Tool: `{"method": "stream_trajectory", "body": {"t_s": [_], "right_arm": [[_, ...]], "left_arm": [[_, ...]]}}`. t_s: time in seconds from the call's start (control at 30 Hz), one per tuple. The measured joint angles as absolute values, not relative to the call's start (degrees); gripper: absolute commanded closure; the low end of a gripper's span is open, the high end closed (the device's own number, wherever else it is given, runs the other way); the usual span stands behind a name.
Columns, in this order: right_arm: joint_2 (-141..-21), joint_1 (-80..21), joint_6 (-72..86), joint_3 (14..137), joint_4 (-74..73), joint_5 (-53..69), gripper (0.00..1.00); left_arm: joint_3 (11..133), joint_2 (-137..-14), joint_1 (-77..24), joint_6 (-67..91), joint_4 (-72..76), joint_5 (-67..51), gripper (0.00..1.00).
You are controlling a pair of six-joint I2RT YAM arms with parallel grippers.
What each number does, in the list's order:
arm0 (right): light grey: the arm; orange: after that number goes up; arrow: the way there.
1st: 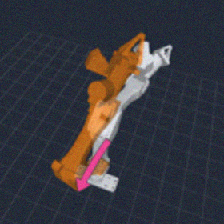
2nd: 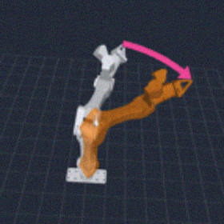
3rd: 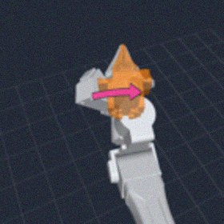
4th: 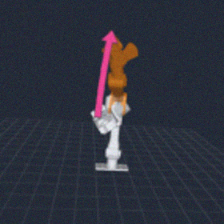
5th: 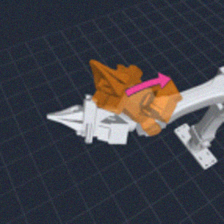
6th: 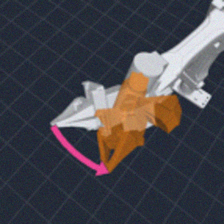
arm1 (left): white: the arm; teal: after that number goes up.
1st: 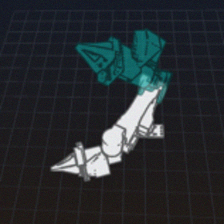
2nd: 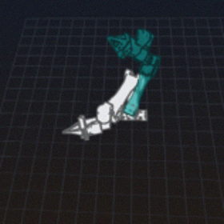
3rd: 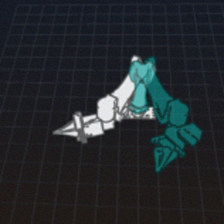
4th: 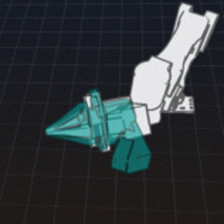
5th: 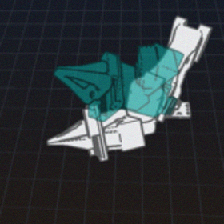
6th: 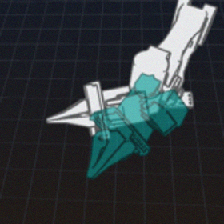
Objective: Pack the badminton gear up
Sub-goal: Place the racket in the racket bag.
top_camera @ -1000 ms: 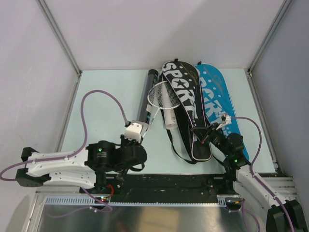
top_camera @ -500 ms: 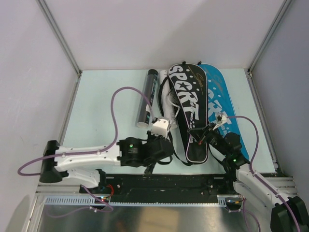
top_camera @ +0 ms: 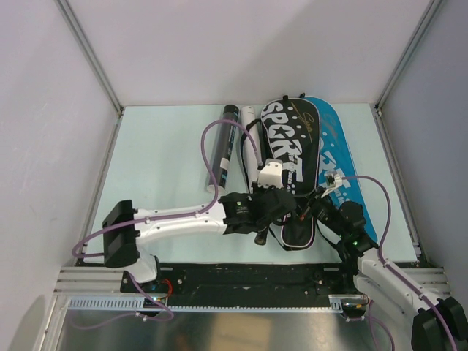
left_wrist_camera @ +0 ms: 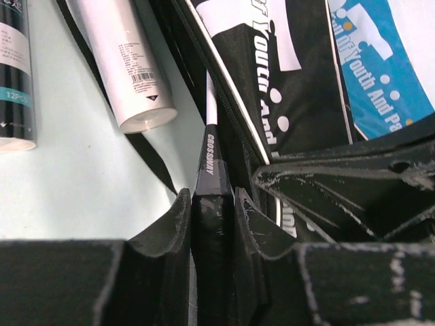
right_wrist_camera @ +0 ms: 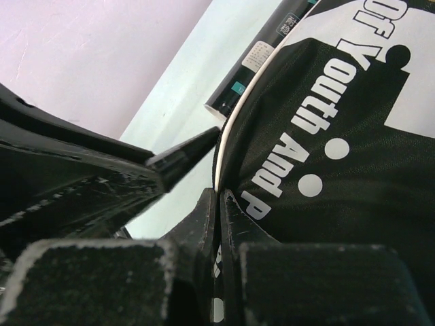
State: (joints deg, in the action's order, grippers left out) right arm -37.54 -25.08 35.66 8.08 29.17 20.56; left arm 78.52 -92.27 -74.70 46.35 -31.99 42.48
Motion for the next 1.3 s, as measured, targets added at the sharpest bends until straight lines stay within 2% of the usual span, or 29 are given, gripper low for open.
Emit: {"method": "stream_trajectory", "body": {"t_s": [0.07, 0.13, 0.27, 0.33, 0.8, 1.3], "right_arm": [[-37.78, -25.08, 36.01, 8.08, 29.17, 20.56, 1.0], [-38.46, -25.06, 36.49, 8.08, 29.26, 20.62, 1.0], [-39.13, -24.21, 37.39, 8.08, 29.21, 21.06, 1.0], [-39.07, -23.57, 37.65, 8.05, 29.21, 21.5, 1.0], [-41.5, -21.78, 41.93, 4.54, 34.09, 22.74, 1.0], [-34.76, -20.08, 43.31, 4.49, 29.67, 21.82, 1.0]], "left_arm": [[77.08, -92.9, -74.35, 46.44, -29.06, 43.35, 1.0], [74.46, -92.92, -73.56, 46.57, -25.52, 43.29, 0.95], [70.57, -92.92, -71.02, 47.13, -20.21, 40.38, 0.77], [69.47, -92.92, -69.36, 47.4, -17.93, 37.58, 0.73], [60.84, -92.97, -62.78, 47.9, -2.22, 14.09, 0.58], [60.66, -91.72, -60.86, 43.72, -2.24, 7.42, 0.43]]}}
